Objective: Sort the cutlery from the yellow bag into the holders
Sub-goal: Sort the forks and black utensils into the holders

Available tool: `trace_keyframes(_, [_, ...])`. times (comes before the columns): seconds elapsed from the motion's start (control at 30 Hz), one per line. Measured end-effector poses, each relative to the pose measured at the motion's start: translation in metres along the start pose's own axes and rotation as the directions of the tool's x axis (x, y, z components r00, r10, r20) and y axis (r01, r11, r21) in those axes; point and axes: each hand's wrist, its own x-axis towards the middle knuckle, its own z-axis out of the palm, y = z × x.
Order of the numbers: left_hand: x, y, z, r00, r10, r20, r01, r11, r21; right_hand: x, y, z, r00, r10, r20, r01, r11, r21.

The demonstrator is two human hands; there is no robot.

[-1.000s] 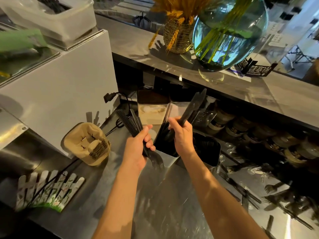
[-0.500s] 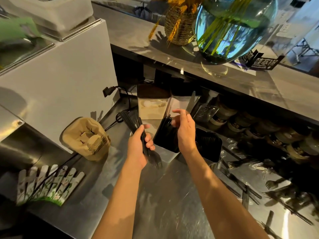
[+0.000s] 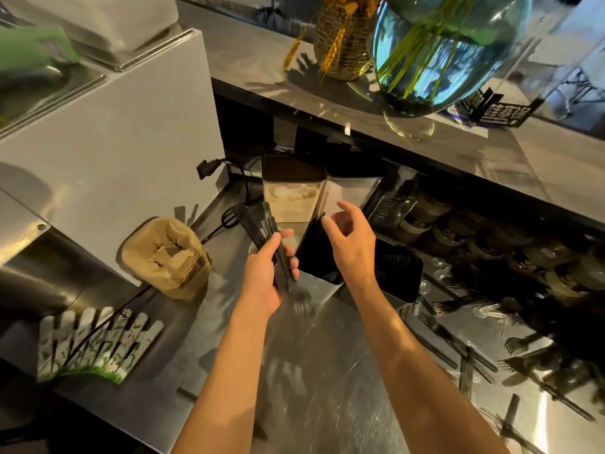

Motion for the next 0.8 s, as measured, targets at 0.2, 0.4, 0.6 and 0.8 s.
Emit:
trace_keyframes(0.2, [-0.023, 0.012, 0.01, 0.992, 0.124, -0.008, -0.125, 0.991, -0.048, -0.025, -0.032, 0.0, 0.996, 0.001, 0.093, -0.038, 0.918, 0.395])
trace_keyframes(0.4, [-0.054, 0.027, -0.023, 0.965, 0.244, -0.097, -0.251, 0.966, -0.066, -0.078, -0.043, 0.033, 0.958, 0.045, 0.282, -0.216, 0.758, 0.616])
trace_keyframes(0.6, [-0.097, 0.017, -0.082, 0.93, 0.279, -0.24, -0.282, 0.959, 0.021, -0.144, -0.034, 0.062, 0.877, 0.121, 0.465, -0.398, 0.726, 0.561])
trace_keyframes(0.8, [-0.155, -0.014, -0.131, 0.878, 0.238, -0.416, -0.263, 0.965, -0.003, -0.211, 0.002, 0.075, 0.806, 0.188, 0.561, -0.471, 0.777, 0.417])
